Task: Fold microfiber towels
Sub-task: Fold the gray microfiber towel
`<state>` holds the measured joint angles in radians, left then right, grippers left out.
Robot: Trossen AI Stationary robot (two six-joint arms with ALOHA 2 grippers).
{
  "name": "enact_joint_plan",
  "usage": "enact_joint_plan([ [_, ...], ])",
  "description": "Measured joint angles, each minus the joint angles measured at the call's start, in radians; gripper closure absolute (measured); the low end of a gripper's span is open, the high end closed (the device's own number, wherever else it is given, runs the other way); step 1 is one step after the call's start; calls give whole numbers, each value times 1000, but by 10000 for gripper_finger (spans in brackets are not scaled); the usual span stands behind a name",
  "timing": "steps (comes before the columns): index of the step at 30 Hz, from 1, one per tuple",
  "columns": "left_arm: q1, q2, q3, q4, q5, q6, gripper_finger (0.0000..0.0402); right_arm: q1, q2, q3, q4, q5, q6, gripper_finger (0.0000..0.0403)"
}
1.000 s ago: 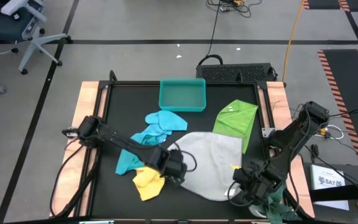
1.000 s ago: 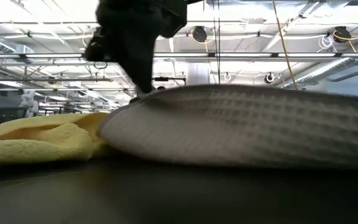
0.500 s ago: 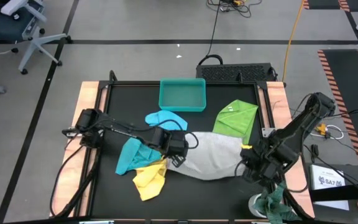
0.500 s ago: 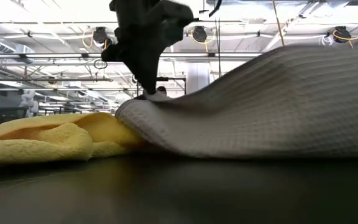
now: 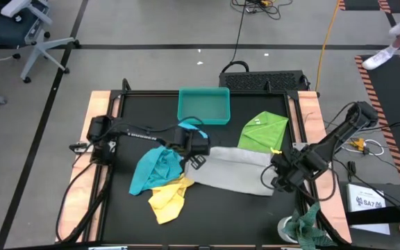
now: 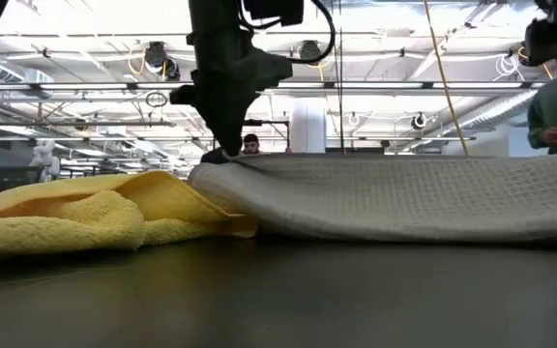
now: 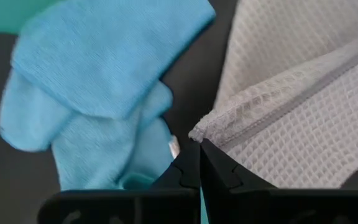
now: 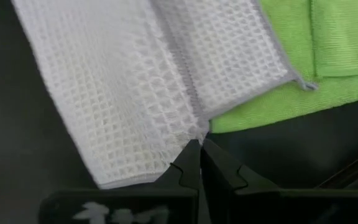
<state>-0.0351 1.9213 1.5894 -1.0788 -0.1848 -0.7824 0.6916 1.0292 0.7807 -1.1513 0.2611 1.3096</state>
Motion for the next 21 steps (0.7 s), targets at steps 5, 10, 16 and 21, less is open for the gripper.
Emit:
enact_joint_plan([
  [5, 33, 0, 0, 23, 6, 30, 401, -39, -30, -50, 14, 1, -28, 403],
  [10, 53, 16, 0, 38, 7, 51, 401, -86, -40, -60, 11, 31, -77, 403],
  [16, 77, 57, 0, 38, 6, 80, 401, -148, -40, -60, -7, 55, -151, 403],
  [21, 90, 68, 0, 40, 0, 97, 401, -202, -40, -84, -35, 56, -219, 403],
])
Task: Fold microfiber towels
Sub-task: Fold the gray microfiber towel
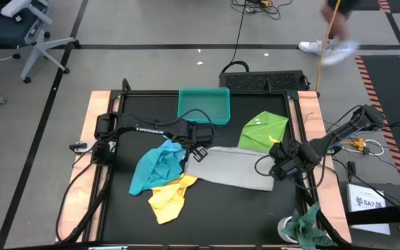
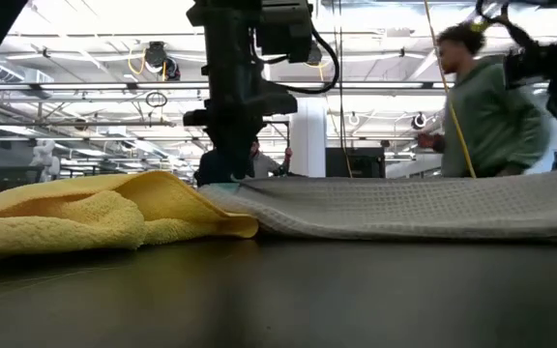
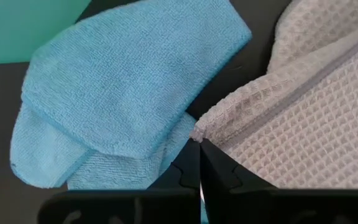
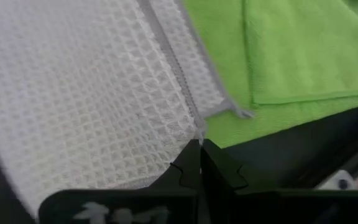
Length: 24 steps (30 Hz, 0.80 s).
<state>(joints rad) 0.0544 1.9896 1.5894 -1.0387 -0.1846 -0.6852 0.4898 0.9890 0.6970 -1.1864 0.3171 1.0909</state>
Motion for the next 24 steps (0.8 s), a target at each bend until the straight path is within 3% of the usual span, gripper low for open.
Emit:
enact_joint_plan([
  [12, 3, 0, 0, -4, -67, 28, 385, -55, 1, -156, 219, -6, -60, 397],
  [24, 4, 0, 0, -5, -166, 109, 316, -95, -1, -126, 123, -7, -112, 295],
])
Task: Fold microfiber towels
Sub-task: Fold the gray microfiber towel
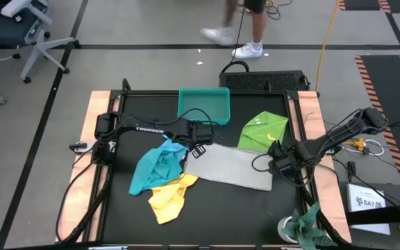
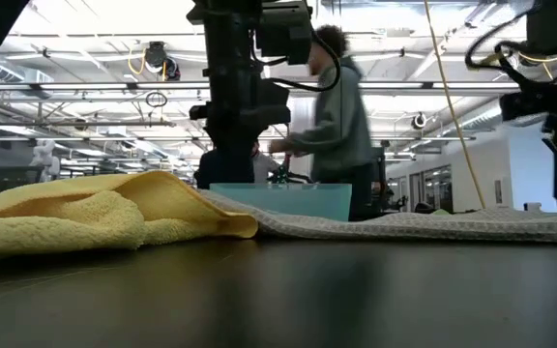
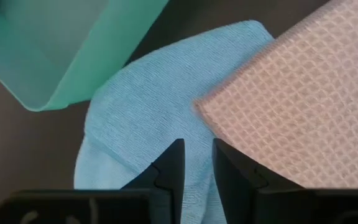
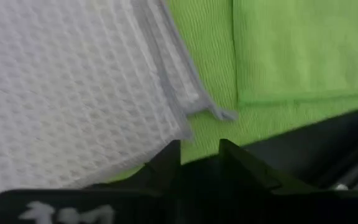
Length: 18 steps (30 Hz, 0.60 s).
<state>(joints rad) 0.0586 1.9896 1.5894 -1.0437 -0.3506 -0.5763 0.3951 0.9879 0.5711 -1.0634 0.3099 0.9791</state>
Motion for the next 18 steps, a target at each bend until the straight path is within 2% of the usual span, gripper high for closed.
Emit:
enact_joint_plan([
  [5, -11, -6, 0, 0, 7, -68, 315, -20, -11, 130, 39, -24, -31, 286],
  [9, -58, -9, 2, 4, 52, -80, 314, -22, -13, 196, 182, -81, -70, 299],
  [13, -125, -3, 2, 28, 95, -31, 314, -20, 6, 178, 395, -167, -105, 319],
  [18, -201, 0, 2, 88, 78, -32, 314, -19, 77, 134, 505, -284, -102, 353],
])
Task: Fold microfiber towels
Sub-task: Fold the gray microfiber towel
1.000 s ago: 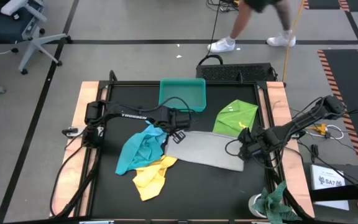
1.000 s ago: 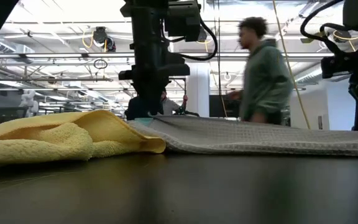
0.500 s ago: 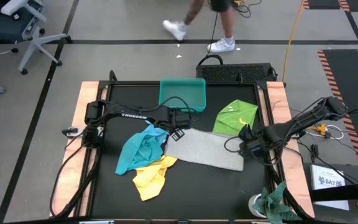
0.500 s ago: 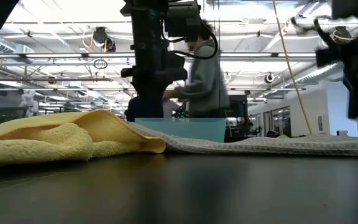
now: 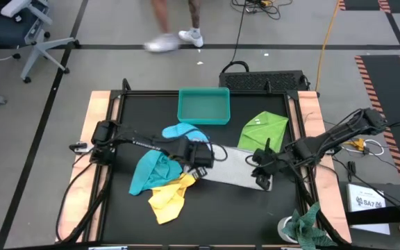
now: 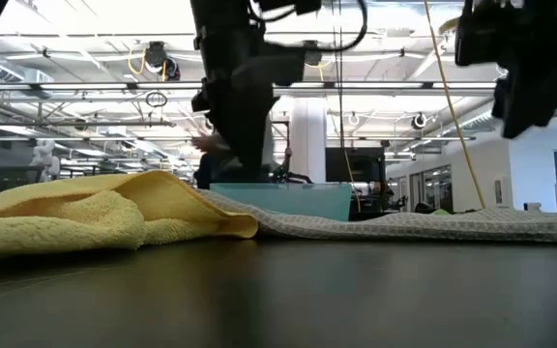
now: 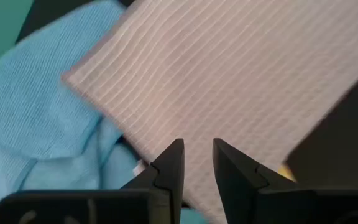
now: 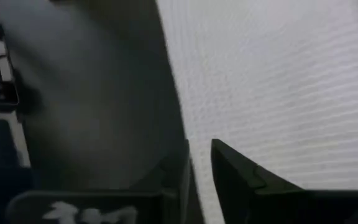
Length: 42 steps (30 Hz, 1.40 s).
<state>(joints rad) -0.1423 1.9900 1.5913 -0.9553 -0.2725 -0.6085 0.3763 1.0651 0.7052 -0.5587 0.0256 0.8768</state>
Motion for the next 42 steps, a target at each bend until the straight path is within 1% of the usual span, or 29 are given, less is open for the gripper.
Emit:
enact_joint_plan([
  [2, -17, 0, -2, 4, -55, -22, 314, 6, 35, -15, 6, -28, 0, 372],
  [4, -28, 0, -18, 19, -132, -55, 314, 18, 72, -27, 17, -31, 11, 391],
  [6, -36, 0, -39, 43, -153, -77, 314, 34, 103, -35, 18, -32, 44, 399],
  [10, -55, 0, -84, 44, -88, -143, 314, 72, 153, -39, 37, -32, 93, 399],
  [11, -67, 0, -93, 26, -80, -164, 314, 82, 159, -39, 42, -32, 103, 401],
  [13, -98, 0, -98, -61, -60, -217, 318, 98, 166, -39, 46, -32, 119, 402],
  [15, -133, -9, -91, -152, -11, -257, 332, 107, 167, -39, 48, -32, 138, 402],
  [18, -194, -12, -91, -184, 65, -248, 363, 111, 167, -39, 48, -31, 140, 402],
  [20, -236, -12, -92, -164, 90, -220, 385, 110, 167, -39, 48, -30, 140, 402],
  [22, -269, -13, -100, -123, 90, -228, 396, 109, 167, -39, 50, -29, 134, 402],
  [24, -285, -13, -116, -111, 84, -274, 396, 109, 167, -39, 64, -29, 132, 402],
  [26, -290, -13, -137, -109, 57, -326, 398, 109, 167, -39, 75, -29, 132, 402],
  [31, -290, -13, -263, 77, 63, -386, 398, 109, 167, -39, 85, -28, 132, 403],
  [33, -290, -17, -298, 100, 76, -421, 399, 109, 167, -39, 85, -28, 132, 403],
  [36, -299, -21, -329, 39, 117, -471, 397, 109, 167, -39, 85, -28, 131, 403],
  [39, -327, -19, -336, -134, 174, -477, 399, 109, 167, -39, 84, -28, 129, 403],
  [42, -363, -12, -342, -270, 266, -474, 397, 109, 166, -39, 84, -28, 129, 403],
])
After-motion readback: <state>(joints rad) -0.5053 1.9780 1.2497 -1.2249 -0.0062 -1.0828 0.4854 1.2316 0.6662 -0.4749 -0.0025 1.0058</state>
